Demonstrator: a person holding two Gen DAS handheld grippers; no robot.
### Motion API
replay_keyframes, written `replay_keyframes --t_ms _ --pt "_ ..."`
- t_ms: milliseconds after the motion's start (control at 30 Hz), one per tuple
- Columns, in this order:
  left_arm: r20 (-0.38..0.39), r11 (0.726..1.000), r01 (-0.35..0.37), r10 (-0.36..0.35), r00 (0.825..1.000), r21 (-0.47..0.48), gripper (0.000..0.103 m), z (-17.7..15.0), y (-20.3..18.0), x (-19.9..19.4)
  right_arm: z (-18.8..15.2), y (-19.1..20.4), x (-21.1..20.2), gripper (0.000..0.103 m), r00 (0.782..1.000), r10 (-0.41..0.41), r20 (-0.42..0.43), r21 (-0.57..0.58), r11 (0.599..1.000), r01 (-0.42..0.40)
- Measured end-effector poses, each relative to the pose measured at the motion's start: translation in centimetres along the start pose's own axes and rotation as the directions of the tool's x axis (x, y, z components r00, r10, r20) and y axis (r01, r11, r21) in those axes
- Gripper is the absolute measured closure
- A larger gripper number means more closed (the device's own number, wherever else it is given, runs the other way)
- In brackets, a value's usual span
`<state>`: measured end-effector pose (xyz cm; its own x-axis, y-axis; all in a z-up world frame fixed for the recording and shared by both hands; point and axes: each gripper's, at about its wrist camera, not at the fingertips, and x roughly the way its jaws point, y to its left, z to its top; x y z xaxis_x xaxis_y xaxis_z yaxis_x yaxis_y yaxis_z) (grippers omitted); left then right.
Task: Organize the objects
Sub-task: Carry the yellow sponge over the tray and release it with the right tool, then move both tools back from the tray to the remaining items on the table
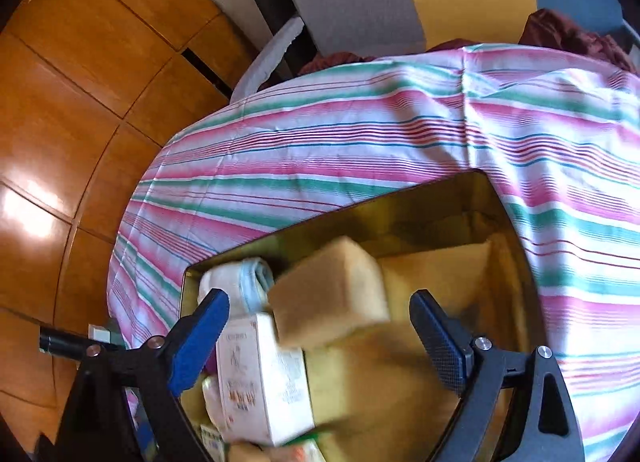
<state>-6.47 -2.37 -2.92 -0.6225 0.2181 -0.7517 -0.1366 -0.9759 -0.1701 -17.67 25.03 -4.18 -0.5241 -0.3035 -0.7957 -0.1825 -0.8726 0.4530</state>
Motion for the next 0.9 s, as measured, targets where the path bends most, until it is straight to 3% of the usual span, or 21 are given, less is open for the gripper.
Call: replay_keyframes --t_ms 600,900 --pt "0.034 0.996 0.031 -0.034 0.999 0.086 0.048 -0.8 -3.3 -2.5 -9.0 -2.4 -9.4 0.01 0.99 -0.106 0.098 -0.218 0.968 0.125" --pt "0.034 0.991 0.059 -0.064 0.997 0.122 0.048 -1.4 -4.7 -3.2 -11.5 -8.0 -14.7 0.01 0.967 -0.205 0.152 -0.179 0.957 0.231"
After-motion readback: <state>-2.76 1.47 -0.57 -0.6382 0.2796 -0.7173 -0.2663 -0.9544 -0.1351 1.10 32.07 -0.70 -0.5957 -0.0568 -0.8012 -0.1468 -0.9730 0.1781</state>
